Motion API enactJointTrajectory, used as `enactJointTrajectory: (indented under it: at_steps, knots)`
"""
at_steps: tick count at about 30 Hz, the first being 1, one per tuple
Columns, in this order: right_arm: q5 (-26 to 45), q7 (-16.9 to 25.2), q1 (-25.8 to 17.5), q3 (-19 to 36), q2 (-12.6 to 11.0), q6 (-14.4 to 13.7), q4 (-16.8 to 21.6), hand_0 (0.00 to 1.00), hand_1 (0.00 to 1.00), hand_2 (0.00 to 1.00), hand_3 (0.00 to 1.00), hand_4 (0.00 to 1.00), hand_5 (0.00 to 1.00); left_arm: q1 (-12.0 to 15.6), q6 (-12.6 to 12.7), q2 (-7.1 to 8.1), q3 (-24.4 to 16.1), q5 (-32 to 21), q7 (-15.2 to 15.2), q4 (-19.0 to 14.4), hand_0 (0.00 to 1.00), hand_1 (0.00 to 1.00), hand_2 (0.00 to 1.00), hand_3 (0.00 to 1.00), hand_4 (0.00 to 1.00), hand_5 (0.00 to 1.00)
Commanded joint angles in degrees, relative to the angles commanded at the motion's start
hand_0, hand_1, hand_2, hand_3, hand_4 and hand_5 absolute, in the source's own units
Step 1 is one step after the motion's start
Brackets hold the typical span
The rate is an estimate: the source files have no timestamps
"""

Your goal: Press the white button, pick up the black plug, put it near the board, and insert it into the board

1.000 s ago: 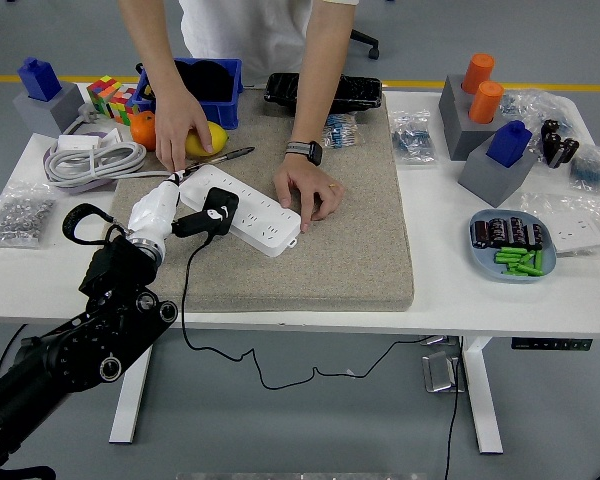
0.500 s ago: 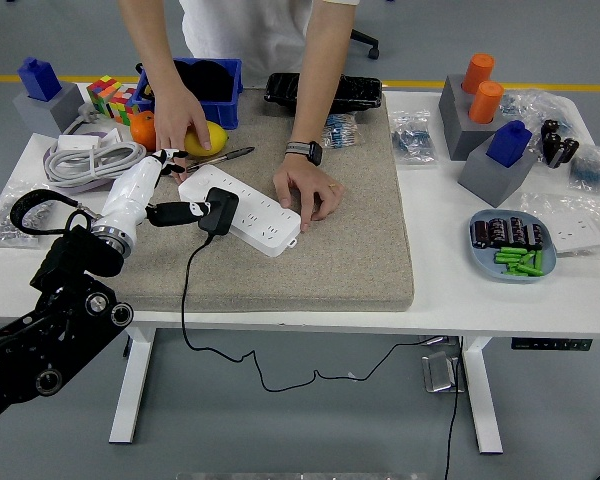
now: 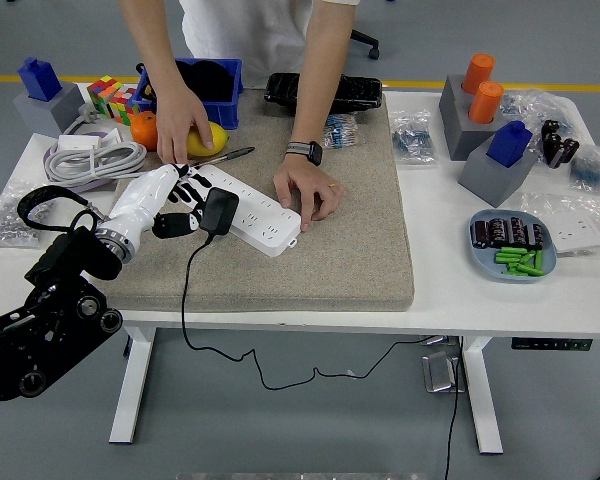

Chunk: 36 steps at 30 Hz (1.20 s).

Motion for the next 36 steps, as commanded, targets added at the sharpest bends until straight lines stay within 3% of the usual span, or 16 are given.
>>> enactJointTrajectory:
  at_steps: [2, 3, 8, 9, 18, 21, 36]
  knots:
    - [0.0, 0.0, 0.0, 0.0, 0.0, 0.0, 0.0, 0.823, 0.700, 0.694, 0.649, 0.781, 0.408, -0.4, -0.4, 0.03, 0.8, -0.3, -0.8, 1.0, 0.580, 0.661, 0.593, 0.626, 0.554, 0.002]
    - [0.0, 0.0, 0.0, 0.0, -0.1, 0.0, 0.0, 0.822, 0.700, 0.694, 0.649, 0.781, 0.408, -0.5, -0.6, 0.05, 1.0, -0.3, -1.0, 1.2, 0.724, 0.733, 0.644, 0.629, 0.621, 0.002]
    - [0.1, 0.1, 0.1, -0.3, -0.2, -0.1, -0.1, 0.822, 0.700, 0.694, 0.649, 0.781, 0.408, -0.7, -0.9, 0.06, 1.4, -1.4, -2.8, 1.7, 0.724, 0.733, 0.644, 0.629, 0.621, 0.002]
    - [0.1, 0.1, 0.1, -0.3, -0.2, -0.1, -0.1, 0.821, 0.699, 0.694, 0.650, 0.781, 0.408, -0.8, -0.9, -0.03, 1.5, -1.6, -3.2, 1.8, 0.789, 0.752, 0.637, 0.635, 0.633, 0.002]
    - [0.2, 0.3, 0.5, -0.6, -0.3, -0.1, -0.1, 0.823, 0.698, 0.694, 0.650, 0.781, 0.408, -2.0, -0.9, -0.78, 2.6, -1.5, -4.6, 2.8, 0.812, 0.766, 0.646, 0.635, 0.642, 0.002]
    - [0.3, 0.3, 0.5, -0.7, -0.4, -0.1, -0.1, 0.819, 0.698, 0.693, 0.652, 0.782, 0.409, -2.6, -0.8, -1.04, 3.4, -1.5, -5.1, 3.9, 0.814, 0.772, 0.689, 0.633, 0.663, 0.002]
    - [0.5, 0.6, 0.3, -0.8, -0.3, -0.3, -0.1, 0.817, 0.696, 0.689, 0.650, 0.782, 0.409, -5.7, -0.6, -2.64, 6.9, -2.2, -6.5, 8.9, 0.813, 0.773, 0.689, 0.633, 0.662, 0.002]
